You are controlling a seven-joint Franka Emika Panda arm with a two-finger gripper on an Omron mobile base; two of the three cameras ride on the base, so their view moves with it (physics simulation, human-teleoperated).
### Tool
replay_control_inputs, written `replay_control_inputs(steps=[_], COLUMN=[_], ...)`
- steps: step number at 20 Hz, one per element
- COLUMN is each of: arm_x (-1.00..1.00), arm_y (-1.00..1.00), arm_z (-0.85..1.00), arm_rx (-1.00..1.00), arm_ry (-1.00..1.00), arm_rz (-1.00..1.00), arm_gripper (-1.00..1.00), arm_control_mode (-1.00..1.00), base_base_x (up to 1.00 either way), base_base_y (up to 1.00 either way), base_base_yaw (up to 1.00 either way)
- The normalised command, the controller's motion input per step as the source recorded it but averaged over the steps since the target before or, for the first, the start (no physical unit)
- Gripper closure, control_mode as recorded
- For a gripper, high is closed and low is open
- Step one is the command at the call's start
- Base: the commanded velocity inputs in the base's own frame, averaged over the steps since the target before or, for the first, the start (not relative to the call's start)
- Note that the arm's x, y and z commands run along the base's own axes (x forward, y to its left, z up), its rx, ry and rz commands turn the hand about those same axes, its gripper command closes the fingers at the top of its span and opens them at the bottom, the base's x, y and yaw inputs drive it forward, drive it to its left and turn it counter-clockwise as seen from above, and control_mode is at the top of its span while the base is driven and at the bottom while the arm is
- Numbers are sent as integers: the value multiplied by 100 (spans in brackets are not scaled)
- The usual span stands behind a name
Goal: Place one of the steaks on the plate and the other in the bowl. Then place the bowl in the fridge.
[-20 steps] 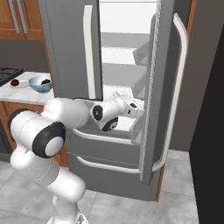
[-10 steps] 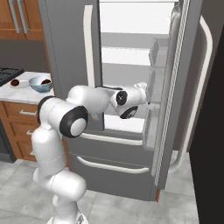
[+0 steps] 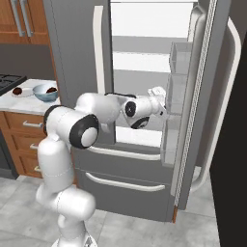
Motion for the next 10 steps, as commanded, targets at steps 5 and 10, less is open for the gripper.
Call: replay_control_inputs(steps=[5, 10], arm_x=[-37, -63], arm_y=[97, 77], arm_z=[0, 53], arm_rx=[-5, -6], arm_ry=[-2, 12], arm_rz=[0, 0], arm_gripper=[100, 100], arm_control_mode=[-100, -100], base_base_x=[0, 0], base_base_y=[0, 0], base_base_yaw=[0, 0])
